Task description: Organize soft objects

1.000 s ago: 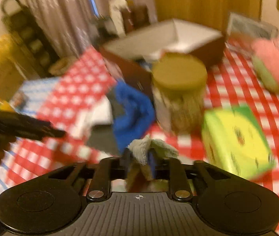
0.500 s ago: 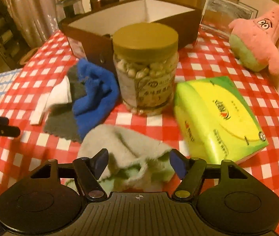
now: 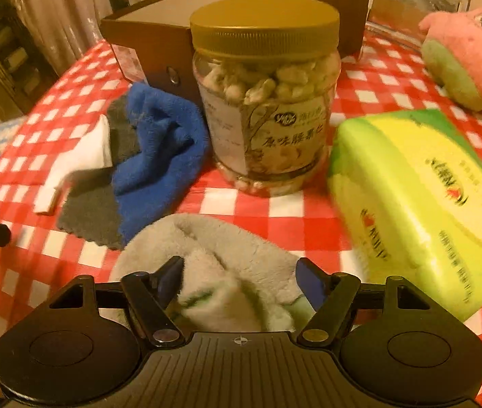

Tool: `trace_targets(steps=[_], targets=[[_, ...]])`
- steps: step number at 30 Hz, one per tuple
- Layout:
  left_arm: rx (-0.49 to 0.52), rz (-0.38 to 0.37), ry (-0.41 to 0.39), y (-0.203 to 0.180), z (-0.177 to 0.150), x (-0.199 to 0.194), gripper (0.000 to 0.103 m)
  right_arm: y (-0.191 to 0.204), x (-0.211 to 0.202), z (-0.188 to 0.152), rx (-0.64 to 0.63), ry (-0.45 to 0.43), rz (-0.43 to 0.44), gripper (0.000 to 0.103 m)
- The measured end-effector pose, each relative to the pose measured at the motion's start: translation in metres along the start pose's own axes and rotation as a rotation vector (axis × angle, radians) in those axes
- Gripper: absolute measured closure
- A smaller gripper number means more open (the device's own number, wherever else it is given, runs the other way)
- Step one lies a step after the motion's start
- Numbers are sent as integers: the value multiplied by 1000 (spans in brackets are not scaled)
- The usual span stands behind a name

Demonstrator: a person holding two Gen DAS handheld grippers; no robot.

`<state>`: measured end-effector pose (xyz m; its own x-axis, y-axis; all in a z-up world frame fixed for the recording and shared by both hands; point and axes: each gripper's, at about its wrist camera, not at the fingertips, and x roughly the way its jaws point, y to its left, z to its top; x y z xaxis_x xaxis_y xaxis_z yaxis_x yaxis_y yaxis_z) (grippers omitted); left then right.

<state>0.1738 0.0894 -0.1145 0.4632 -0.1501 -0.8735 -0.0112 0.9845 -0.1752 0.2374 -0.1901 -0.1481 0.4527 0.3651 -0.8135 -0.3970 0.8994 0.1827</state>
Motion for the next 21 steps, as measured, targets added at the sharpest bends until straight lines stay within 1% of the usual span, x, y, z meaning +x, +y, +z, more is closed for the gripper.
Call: trace_targets(steps=[1,2,6,8,10,12,14,15,16,17,18,20,21], targets=[[-3,2,0,1,0,0,33,0,-3,0,1,-9,36,67],[-5,4,0,2,-1,0,33,2,-5,0,-4,-13,51,79],[-10,6,-3,4,-1,0,33,15,-17,4,-83,-33,26,83],[-10,5,-6,4,0,0,33,23,-30,8,-131,-66,14,83],[-8,3,-9,4,0,0,33,32,-43,11,-196,-108,-28,83],[-6,0,-11,3,1,0,33,45,-57,13,-294,-165,-106,83],[-4,-4,-12,3,1,1,33,63,-64,10,-453,-215,-223,83],[-3,-5,-12,2,2,2,33,73,-63,6,-546,-226,-276,83],[-2,-6,-11,2,2,2,33,79,-61,2,-606,-226,-302,83],[-1,-8,-11,2,2,3,33,84,-57,-1,-638,-222,-305,83],[-1,-10,-11,2,3,4,33,85,-53,-4,-644,-210,-289,83],[-1,-13,-8,3,3,5,33,88,-40,-11,-640,-154,-230,83],[0,-13,-8,3,2,5,33,89,-35,-14,-619,-127,-187,83]])
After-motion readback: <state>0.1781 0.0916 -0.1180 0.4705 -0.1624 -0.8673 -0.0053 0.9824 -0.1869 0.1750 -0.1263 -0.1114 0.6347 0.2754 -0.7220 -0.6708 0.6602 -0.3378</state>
